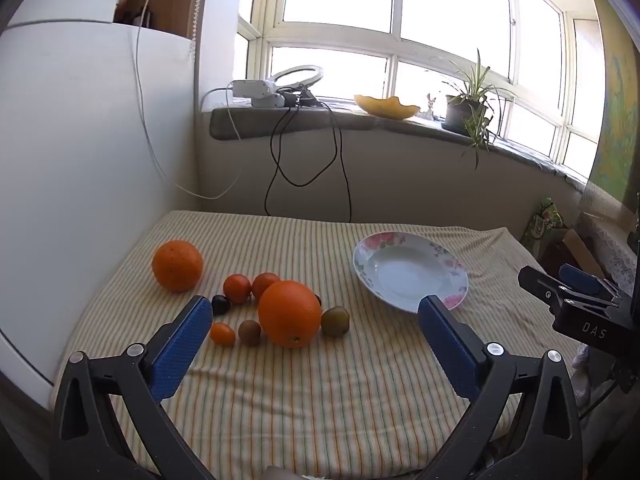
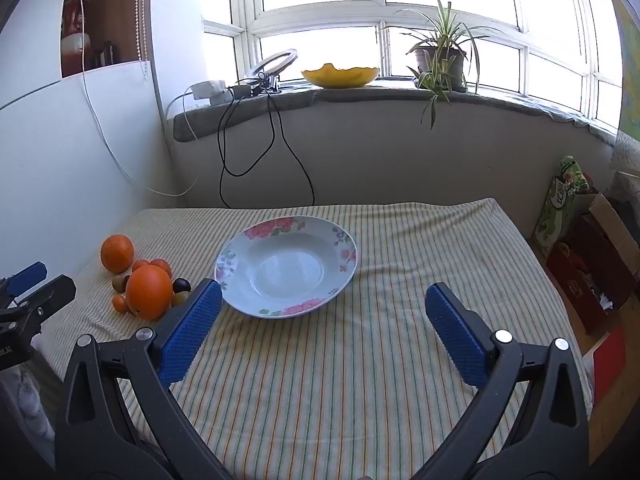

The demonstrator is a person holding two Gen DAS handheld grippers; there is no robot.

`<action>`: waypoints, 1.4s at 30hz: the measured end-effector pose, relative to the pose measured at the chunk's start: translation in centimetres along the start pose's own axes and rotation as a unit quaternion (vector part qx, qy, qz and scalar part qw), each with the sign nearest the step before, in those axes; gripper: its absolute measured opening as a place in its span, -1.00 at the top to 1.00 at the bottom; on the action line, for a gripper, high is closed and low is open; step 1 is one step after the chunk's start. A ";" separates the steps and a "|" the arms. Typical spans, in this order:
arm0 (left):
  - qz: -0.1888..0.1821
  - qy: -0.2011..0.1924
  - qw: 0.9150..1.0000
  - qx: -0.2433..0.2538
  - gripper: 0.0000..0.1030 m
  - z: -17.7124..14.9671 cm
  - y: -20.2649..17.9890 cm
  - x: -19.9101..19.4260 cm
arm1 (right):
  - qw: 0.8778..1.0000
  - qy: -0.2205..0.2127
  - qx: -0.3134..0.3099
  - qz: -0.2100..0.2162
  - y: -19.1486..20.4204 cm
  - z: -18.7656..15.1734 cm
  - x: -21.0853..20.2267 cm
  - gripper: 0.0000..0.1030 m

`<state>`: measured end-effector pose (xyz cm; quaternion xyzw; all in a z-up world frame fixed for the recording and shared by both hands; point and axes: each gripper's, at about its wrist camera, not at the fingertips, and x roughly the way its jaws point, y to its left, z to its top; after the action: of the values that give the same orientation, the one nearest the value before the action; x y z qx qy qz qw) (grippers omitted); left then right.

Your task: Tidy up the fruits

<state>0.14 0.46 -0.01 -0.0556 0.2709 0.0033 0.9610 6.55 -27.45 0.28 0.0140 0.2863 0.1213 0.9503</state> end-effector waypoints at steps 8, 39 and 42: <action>0.011 -0.006 1.000 -0.004 -0.99 -0.1 0.4 -0.2 | 1.000 -0.001 0.002 0.001 0.8 0.0 0.0 -1.00; 0.011 -0.009 1.000 -0.005 -0.99 0.3 0.3 -0.7 | 1.000 0.002 -0.006 0.012 1.1 -0.2 -0.2 -1.00; 0.010 -0.009 1.000 -0.005 -0.99 0.3 0.3 -0.6 | 1.000 0.002 -0.007 0.012 1.1 -0.1 -0.2 -1.00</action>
<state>-0.26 0.79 0.56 -0.0577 0.2628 0.0153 0.9630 6.07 -26.43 0.39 0.0110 0.2876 0.1349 0.9481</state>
